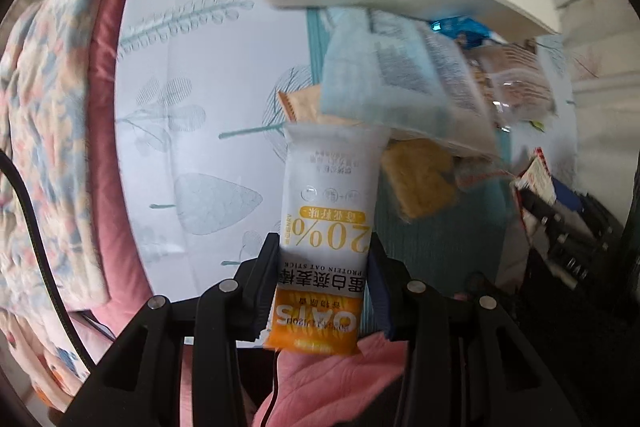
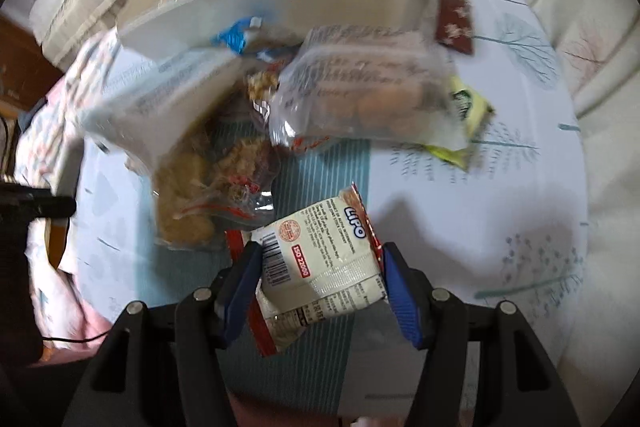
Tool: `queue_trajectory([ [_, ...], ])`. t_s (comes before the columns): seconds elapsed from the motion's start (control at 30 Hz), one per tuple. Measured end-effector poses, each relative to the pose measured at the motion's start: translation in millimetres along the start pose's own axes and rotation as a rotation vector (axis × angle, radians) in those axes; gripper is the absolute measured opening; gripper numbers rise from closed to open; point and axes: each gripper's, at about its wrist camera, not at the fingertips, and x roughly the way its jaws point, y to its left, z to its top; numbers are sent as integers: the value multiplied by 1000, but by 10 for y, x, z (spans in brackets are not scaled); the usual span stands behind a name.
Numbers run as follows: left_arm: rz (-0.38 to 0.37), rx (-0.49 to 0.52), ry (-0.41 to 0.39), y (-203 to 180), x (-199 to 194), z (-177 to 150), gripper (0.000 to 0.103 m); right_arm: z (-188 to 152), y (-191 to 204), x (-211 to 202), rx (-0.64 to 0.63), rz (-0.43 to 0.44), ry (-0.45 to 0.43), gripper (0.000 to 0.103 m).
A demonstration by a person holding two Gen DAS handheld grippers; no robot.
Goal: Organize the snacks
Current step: 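Grasp the white OATS stick with the left tool while the right tool grasps the white Lipo packet, then carry both snacks into the white tray and open both tools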
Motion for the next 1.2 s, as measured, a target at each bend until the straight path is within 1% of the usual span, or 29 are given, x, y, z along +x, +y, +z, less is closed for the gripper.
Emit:
queue_trajectory([
  [0.1,-9,27,-24,-74,-263,29,40,54,-69,-220,39,-4,-16,61],
  [0.23,-14,65,-95,-174,-644,76,40,197,-100,-496,72,18,-67,61],
  [0.43,-13,122,-209,-268,-1121,316,40,544,57,-851,43,33,-169,61],
  [0.57,6,150,-274,-347,-1305,528,40,806,120,-1032,16,45,-231,61],
  [0.63,2,156,-311,-386,-1406,652,40,930,152,-1110,6,54,-265,61],
  [0.8,-31,172,-399,-452,-1547,912,40,1217,225,-1161,-16,51,-341,61],
  [0.9,-73,176,-442,-492,-1565,1061,40,1355,245,-1119,-18,66,-373,61],
  [1.03,-117,176,-480,-509,-1468,1235,40,1486,233,-1010,-6,87,-402,61],
  [1.2,-158,158,-520,-500,-1253,1401,40,1592,196,-862,34,149,-408,61],
])
